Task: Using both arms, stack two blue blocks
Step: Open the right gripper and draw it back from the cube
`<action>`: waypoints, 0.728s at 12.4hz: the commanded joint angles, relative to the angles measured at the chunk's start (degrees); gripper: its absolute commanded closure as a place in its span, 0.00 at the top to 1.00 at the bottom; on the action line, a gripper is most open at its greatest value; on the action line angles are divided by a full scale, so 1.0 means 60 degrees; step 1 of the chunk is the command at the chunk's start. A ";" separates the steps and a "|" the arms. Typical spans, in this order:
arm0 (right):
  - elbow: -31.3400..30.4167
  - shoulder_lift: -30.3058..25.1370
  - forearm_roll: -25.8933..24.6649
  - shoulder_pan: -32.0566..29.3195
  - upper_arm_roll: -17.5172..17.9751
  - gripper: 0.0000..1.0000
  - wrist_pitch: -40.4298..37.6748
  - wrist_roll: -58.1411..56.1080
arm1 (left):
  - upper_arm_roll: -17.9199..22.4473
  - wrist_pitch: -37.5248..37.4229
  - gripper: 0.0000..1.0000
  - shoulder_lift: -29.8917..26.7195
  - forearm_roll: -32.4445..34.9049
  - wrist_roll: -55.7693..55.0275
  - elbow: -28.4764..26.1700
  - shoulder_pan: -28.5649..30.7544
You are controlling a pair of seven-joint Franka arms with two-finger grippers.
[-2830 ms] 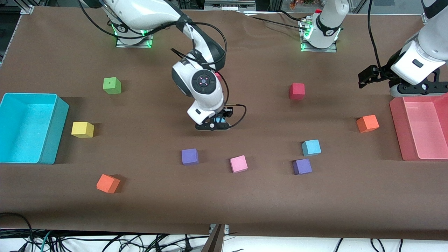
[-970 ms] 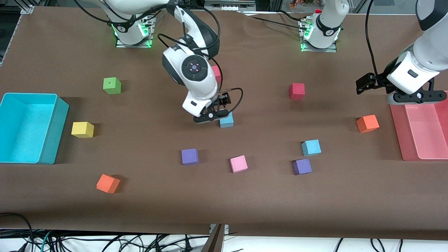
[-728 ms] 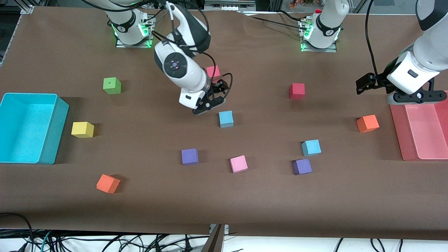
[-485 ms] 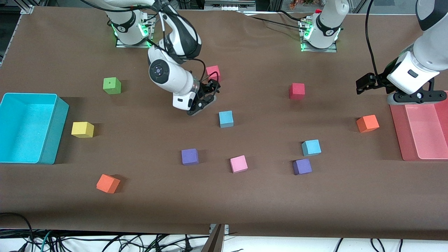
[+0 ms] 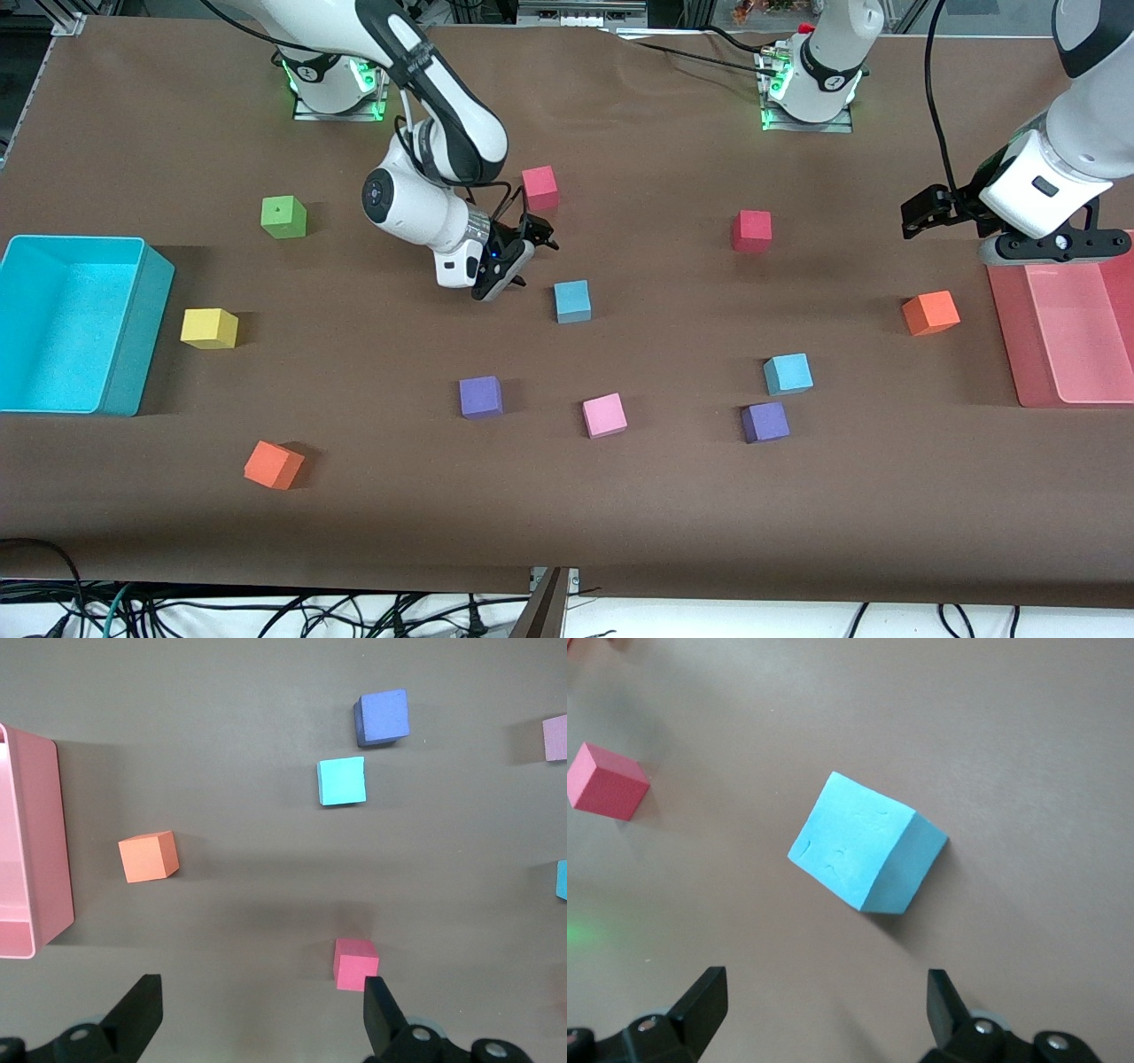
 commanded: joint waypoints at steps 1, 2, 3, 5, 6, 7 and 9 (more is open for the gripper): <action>0.0016 0.0245 0.1392 0.0107 0.0054 0.99 0.0603 -0.2621 | 0.0001 0.0056 1.00 -0.0038 -0.0057 0.0205 0.0006 0.0034; 0.0031 0.0420 0.1904 0.0107 0.0054 0.99 0.0924 -0.3575 | 0.0001 0.0056 1.00 -0.0038 -0.0057 0.0205 0.0006 0.0034; 0.0060 0.0581 0.2460 0.0151 0.0054 0.99 0.1145 -0.4411 | 0.0001 0.0056 1.00 -0.0038 -0.0100 0.0205 0.0006 0.0034; 0.0308 0.0860 0.3749 0.0166 0.0054 0.99 0.1235 -0.6154 | 0.0001 0.0056 1.00 -0.0038 -0.0115 0.0205 0.0006 0.0034; 0.0454 0.0963 0.4466 0.0166 0.0054 0.99 0.1220 -0.7004 | 0.0001 0.0085 1.00 -0.0038 -0.0115 0.0219 0.0020 0.0034; 0.0499 0.1007 0.5125 0.0181 0.0054 0.99 0.1191 -0.7853 | 0.0001 0.0318 1.00 -0.0024 -0.0115 0.0234 -0.0009 0.0034; 0.0602 0.1139 0.6210 0.0283 0.0054 0.99 0.0988 -0.9437 | 0.0001 0.1237 1.00 0.0370 -0.0130 0.0219 -0.0285 0.0019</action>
